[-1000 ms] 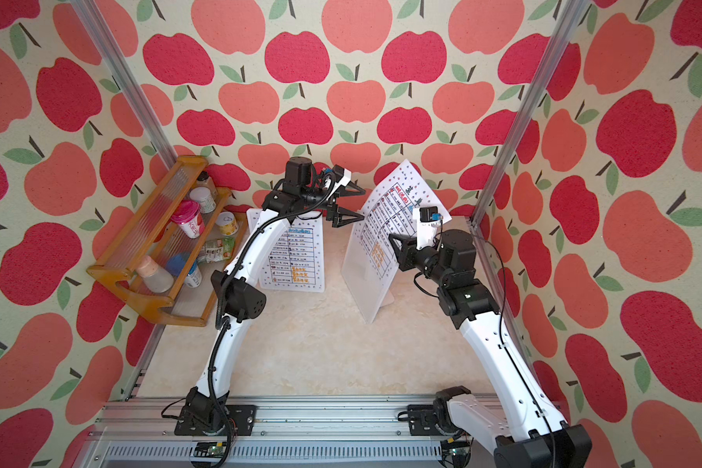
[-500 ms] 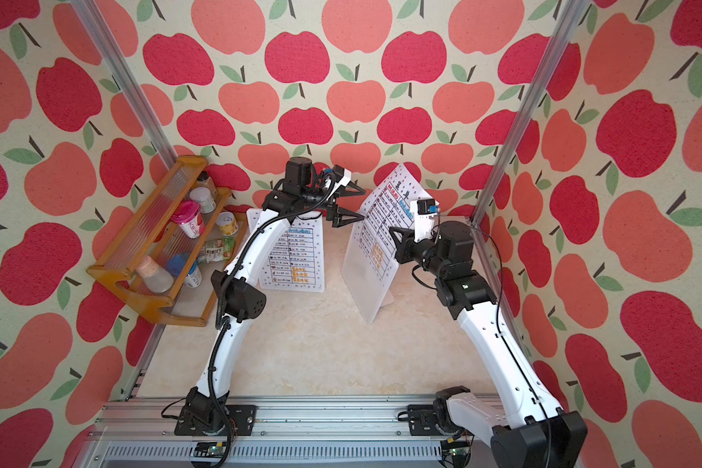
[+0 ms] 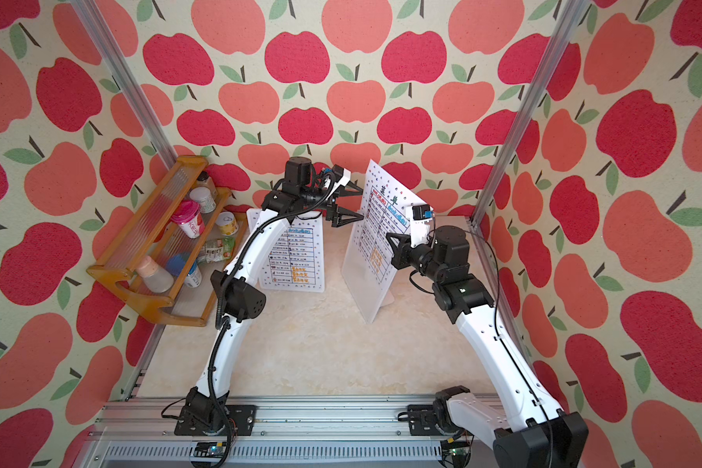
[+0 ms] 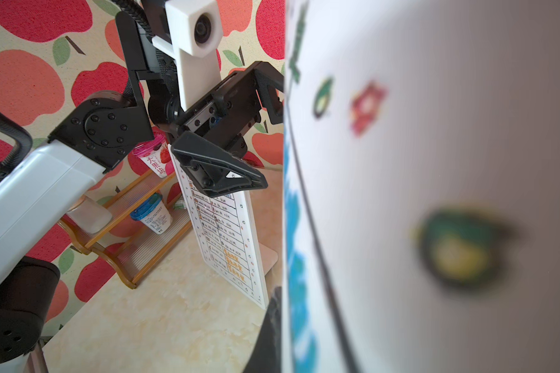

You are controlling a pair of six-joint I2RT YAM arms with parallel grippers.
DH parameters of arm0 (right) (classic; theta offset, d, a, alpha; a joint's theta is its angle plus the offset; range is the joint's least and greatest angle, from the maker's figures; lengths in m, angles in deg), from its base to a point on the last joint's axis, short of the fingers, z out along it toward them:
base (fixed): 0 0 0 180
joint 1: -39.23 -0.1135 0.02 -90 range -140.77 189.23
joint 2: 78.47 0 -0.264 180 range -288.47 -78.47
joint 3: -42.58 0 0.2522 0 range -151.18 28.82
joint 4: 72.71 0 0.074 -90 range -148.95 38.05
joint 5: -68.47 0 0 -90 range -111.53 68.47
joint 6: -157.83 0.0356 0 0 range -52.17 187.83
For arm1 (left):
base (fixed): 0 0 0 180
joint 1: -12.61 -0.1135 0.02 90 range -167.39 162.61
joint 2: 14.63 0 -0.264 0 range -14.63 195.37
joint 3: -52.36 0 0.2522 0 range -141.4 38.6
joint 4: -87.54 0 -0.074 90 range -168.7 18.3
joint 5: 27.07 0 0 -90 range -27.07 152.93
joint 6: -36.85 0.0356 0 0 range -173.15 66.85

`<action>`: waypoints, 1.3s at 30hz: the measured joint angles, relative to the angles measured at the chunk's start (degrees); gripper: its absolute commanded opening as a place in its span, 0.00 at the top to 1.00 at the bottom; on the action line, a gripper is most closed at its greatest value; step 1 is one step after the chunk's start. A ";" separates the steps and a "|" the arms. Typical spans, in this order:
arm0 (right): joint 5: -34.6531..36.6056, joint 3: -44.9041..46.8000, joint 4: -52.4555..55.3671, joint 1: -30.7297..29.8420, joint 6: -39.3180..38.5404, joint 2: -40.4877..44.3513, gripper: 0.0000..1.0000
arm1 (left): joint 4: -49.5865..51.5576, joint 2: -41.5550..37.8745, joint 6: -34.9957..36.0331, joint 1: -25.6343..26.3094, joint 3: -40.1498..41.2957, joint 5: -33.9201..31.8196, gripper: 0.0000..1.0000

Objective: Insert the menus into the narrow rack
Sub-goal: Insert the menu into the narrow rack.

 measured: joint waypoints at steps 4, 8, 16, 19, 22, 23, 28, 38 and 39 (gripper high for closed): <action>0.57 -0.09 0.76 0.00 -0.74 0.04 0.77 | 0.17 0.00 0.15 0.00 0.00 -0.02 0.03; 1.53 -1.38 1.99 0.00 -1.70 0.04 0.72 | 0.17 0.00 0.15 0.00 0.00 -0.02 0.03; 3.13 -4.66 2.23 0.00 -2.93 0.04 0.89 | 0.17 0.00 0.20 0.00 0.02 -0.02 0.03; 3.08 -4.68 2.27 0.00 -3.13 -0.04 0.94 | 0.17 0.00 0.20 0.00 0.02 0.00 0.03; 3.06 -4.66 2.27 0.00 -3.10 -0.13 0.95 | 0.17 0.00 0.20 0.00 0.00 -0.02 0.03; 3.06 -4.61 2.27 0.00 -3.10 -0.13 0.96 | 0.17 0.00 0.20 0.00 0.00 0.00 0.03; 2.84 -4.33 2.21 0.00 -3.08 -0.13 0.98 | 0.17 0.00 0.20 -0.04 0.00 0.00 0.03; 2.36 -1.55 1.75 -0.39 -2.89 -0.04 0.98 | 0.24 0.00 0.35 -0.11 0.00 -0.02 0.03; 2.25 -0.92 1.66 -0.39 -2.75 0.00 0.98 | 0.31 0.00 0.37 -0.11 0.00 -0.02 0.03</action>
